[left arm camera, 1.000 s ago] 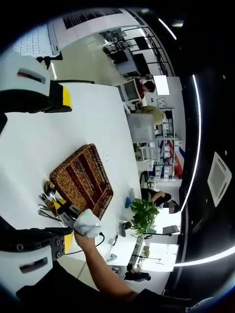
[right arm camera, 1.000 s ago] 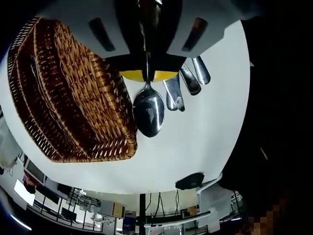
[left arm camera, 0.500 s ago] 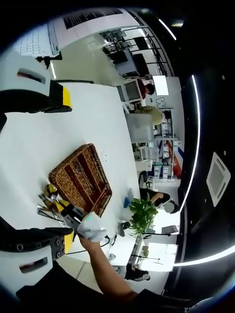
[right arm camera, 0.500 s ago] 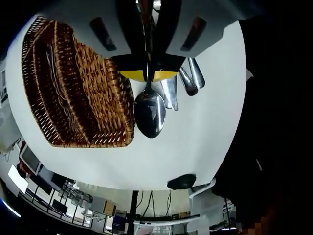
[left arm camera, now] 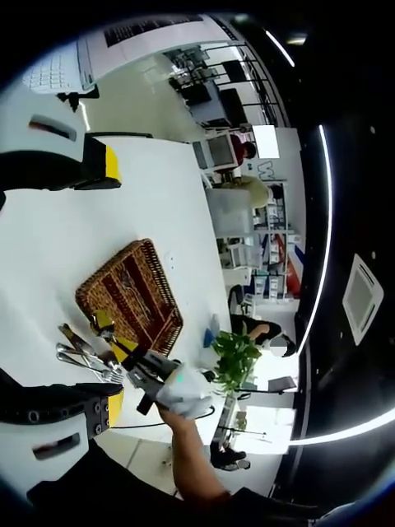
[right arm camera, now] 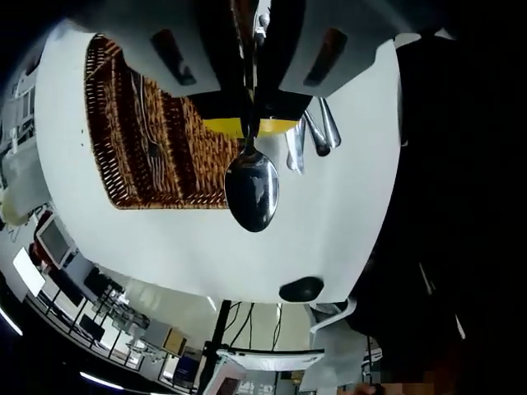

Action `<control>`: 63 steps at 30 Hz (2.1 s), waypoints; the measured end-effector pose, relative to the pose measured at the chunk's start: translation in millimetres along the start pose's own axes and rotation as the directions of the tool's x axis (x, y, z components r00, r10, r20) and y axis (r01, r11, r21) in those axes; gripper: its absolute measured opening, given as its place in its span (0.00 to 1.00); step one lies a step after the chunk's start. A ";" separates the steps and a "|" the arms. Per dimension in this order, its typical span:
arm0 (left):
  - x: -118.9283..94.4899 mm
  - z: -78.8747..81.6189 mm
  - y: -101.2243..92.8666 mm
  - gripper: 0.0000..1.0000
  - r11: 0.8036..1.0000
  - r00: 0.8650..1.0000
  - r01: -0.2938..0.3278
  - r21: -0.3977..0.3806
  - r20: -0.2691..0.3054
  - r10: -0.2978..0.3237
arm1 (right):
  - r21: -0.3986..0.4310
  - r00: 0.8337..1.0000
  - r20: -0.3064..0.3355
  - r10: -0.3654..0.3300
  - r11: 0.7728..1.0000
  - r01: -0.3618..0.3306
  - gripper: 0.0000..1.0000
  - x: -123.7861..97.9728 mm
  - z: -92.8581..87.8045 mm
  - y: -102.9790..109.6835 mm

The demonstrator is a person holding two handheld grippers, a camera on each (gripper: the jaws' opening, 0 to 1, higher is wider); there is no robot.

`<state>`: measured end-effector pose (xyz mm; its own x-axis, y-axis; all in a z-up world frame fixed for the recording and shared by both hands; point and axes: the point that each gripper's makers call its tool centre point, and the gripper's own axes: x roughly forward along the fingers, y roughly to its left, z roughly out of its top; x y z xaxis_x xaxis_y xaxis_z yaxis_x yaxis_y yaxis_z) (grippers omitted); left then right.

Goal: Arrange the knives, forks, and spoons in their matching storage slots by inserting each utensil handle-first until every utensil is classified and aligned in the correct compartment

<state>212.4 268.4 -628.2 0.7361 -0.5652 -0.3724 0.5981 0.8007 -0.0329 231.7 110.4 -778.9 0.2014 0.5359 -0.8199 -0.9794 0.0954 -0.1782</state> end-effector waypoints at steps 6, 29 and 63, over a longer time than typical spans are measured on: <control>0.7 3.0 -2.0 1.00 1.000 1.000 0.009 0.000 0.006 -0.009 | -0.005 1.000 0.011 -0.020 1.000 0.020 0.01 -24.0 15.5 -11.7; 8.8 5.2 -7.8 1.00 0.999 0.999 0.035 0.022 -0.012 -0.035 | -0.120 0.996 -0.039 -0.081 0.990 0.076 0.01 -81.7 41.2 -31.7; 18.9 -0.8 -3.2 1.00 0.999 0.998 0.051 0.019 -0.029 -0.050 | -0.223 0.985 -0.095 -0.143 0.968 0.119 0.01 -82.1 43.6 -108.6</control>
<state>224.1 255.3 -635.8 0.6956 -0.5988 -0.3969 0.6407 0.7670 -0.0343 320.7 92.5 -668.6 0.3401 0.4347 -0.8339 -0.9197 -0.0311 -0.3914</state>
